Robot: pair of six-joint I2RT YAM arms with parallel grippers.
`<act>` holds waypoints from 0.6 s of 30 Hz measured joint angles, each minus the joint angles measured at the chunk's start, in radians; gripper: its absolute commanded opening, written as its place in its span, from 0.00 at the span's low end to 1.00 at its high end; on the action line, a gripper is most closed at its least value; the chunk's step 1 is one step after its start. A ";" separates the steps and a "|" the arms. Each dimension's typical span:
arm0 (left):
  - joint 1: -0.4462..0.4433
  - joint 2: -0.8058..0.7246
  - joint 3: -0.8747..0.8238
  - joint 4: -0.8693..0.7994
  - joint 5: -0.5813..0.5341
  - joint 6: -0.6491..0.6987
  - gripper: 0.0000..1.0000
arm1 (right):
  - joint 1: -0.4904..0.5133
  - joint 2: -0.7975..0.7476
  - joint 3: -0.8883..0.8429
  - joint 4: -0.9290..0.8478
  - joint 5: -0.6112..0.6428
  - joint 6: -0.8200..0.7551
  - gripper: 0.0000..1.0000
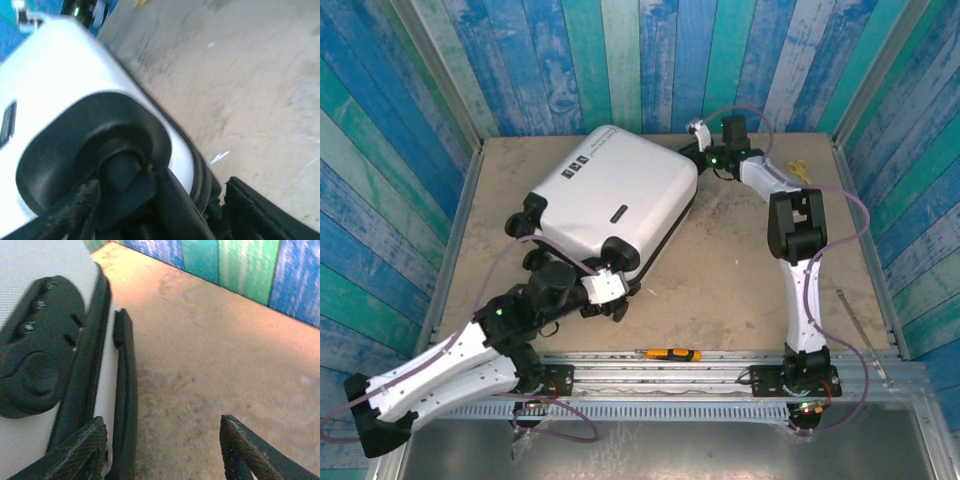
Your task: Pack the luggage
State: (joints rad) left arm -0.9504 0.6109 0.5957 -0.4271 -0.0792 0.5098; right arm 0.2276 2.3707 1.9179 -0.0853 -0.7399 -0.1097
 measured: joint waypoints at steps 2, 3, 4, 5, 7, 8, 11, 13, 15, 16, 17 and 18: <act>-0.009 -0.046 0.010 -0.001 -0.008 -0.047 0.93 | 0.001 -0.034 -0.024 -0.030 0.048 0.018 0.63; -0.010 -0.066 0.023 0.000 -0.031 -0.093 0.93 | 0.000 -0.062 -0.046 -0.043 0.079 0.033 0.62; -0.010 -0.080 0.042 0.000 -0.064 -0.138 0.93 | -0.002 -0.088 -0.066 -0.051 0.100 0.045 0.62; -0.010 -0.090 0.069 -0.002 -0.115 -0.204 0.93 | -0.005 -0.121 -0.089 -0.061 0.124 0.062 0.61; -0.011 -0.089 0.142 -0.022 -0.237 -0.361 0.93 | -0.011 -0.181 -0.120 -0.077 0.163 0.090 0.59; -0.011 -0.073 0.203 -0.063 -0.317 -0.473 0.93 | -0.015 -0.204 -0.122 -0.090 0.172 0.105 0.57; -0.010 0.027 0.409 -0.254 -0.515 -0.803 0.93 | -0.028 -0.241 -0.101 -0.125 0.175 0.140 0.51; -0.010 0.106 0.507 -0.397 -0.600 -1.017 0.94 | -0.034 -0.243 -0.078 -0.152 0.159 0.156 0.48; -0.010 0.190 0.542 -0.552 -0.650 -1.230 0.99 | -0.039 -0.242 -0.068 -0.186 0.134 0.166 0.46; -0.010 0.224 0.541 -0.615 -0.657 -1.309 0.98 | -0.041 -0.241 -0.066 -0.204 0.125 0.170 0.46; -0.010 0.264 0.534 -0.689 -0.661 -1.400 0.94 | -0.041 -0.238 -0.061 -0.225 0.112 0.173 0.45; -0.010 0.297 0.523 -0.743 -0.661 -1.468 0.91 | -0.041 -0.235 -0.056 -0.242 0.104 0.174 0.45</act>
State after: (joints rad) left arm -0.9604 0.9081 1.1187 -1.1706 -0.7399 -0.9581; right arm 0.1864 2.1353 1.8618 -0.3275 -0.6361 0.0647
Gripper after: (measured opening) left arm 0.958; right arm 0.459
